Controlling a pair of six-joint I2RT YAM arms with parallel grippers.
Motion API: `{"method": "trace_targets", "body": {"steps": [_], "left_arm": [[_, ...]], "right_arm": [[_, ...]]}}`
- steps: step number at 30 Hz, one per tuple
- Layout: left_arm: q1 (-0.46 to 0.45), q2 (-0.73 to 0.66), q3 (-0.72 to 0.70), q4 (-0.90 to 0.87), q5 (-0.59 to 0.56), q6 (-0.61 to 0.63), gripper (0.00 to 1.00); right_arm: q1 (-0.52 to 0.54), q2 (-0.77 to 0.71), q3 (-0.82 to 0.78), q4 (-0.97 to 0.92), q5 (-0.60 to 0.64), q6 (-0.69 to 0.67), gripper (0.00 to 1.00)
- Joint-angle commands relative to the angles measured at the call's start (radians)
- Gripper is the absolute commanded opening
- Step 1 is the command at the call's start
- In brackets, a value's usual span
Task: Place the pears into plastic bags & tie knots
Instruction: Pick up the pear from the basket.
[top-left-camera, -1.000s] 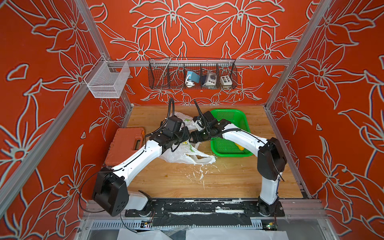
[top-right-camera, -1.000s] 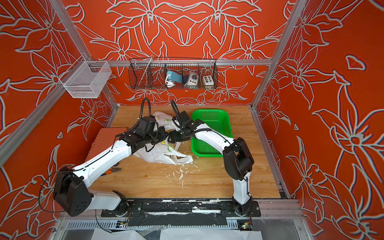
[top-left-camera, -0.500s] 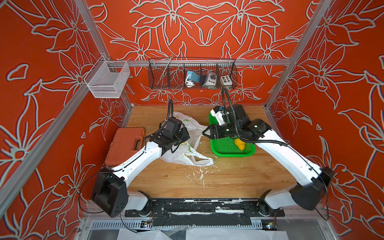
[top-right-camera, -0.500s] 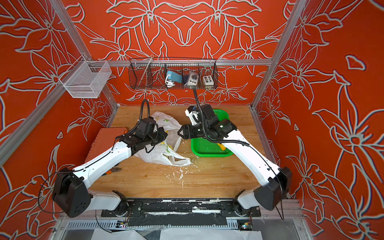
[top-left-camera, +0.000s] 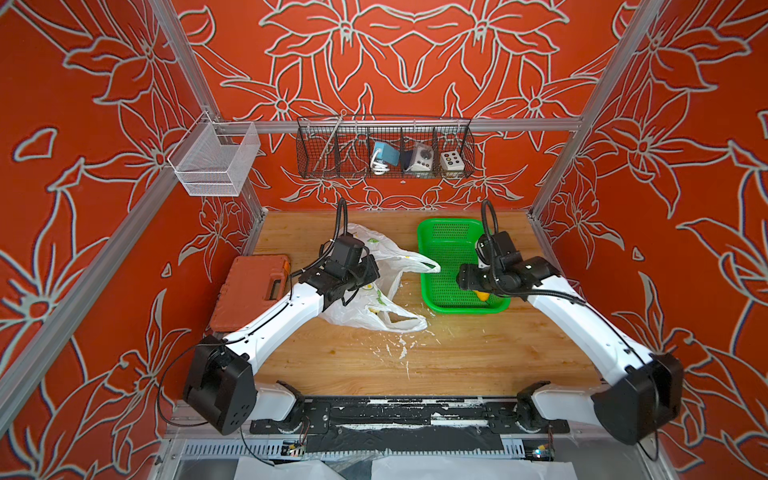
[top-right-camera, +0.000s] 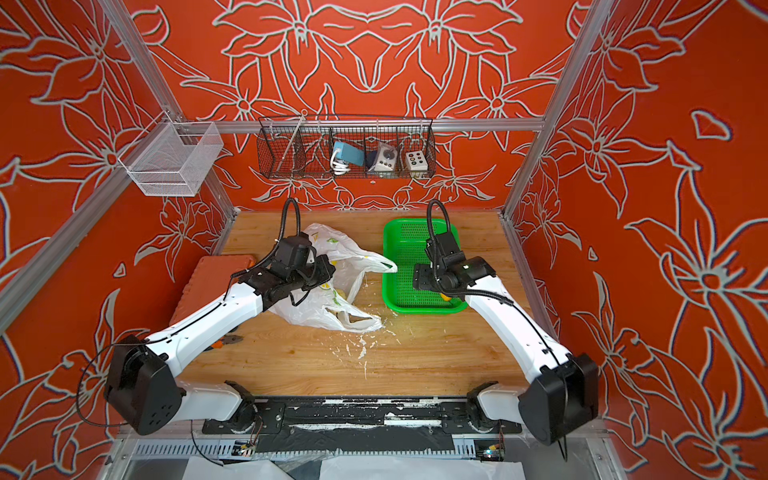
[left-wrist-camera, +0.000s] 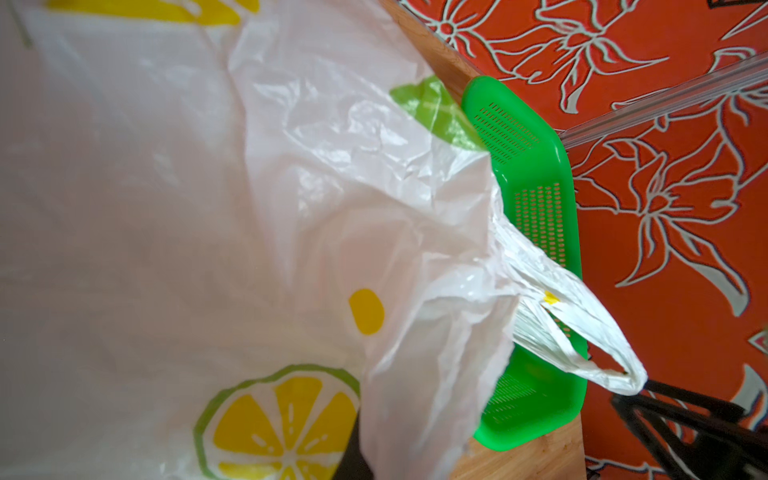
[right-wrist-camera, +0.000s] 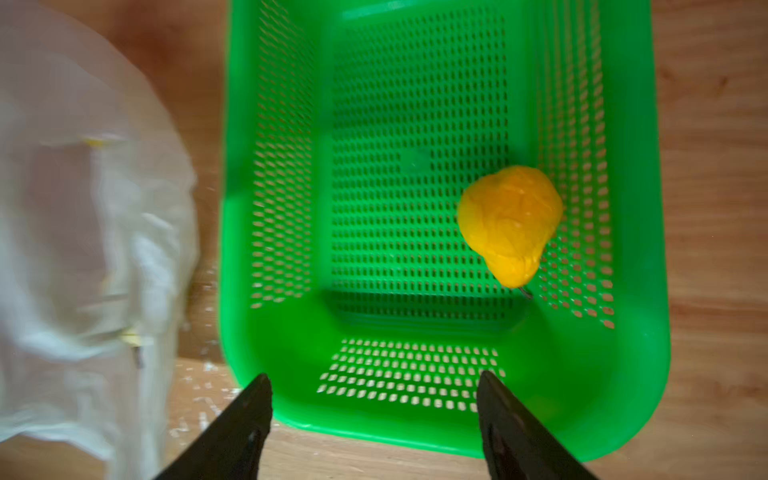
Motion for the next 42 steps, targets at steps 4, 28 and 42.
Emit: {"method": "trace_targets", "body": {"steps": [4,28,42], "left_arm": [[0.001,-0.047,0.028,-0.044,0.007,0.029,0.00],[0.000,-0.068,0.034,-0.078,0.027,0.042,0.00],[0.000,-0.067,0.037,-0.086,0.041,0.060,0.00]], "right_arm": [[-0.041,0.129,0.022,0.031,0.198,-0.031,0.82],[-0.124,0.566,0.184,0.165,0.131,-0.121,0.53],[-0.043,-0.007,0.050,0.159,-0.302,-0.006,0.26]]}}
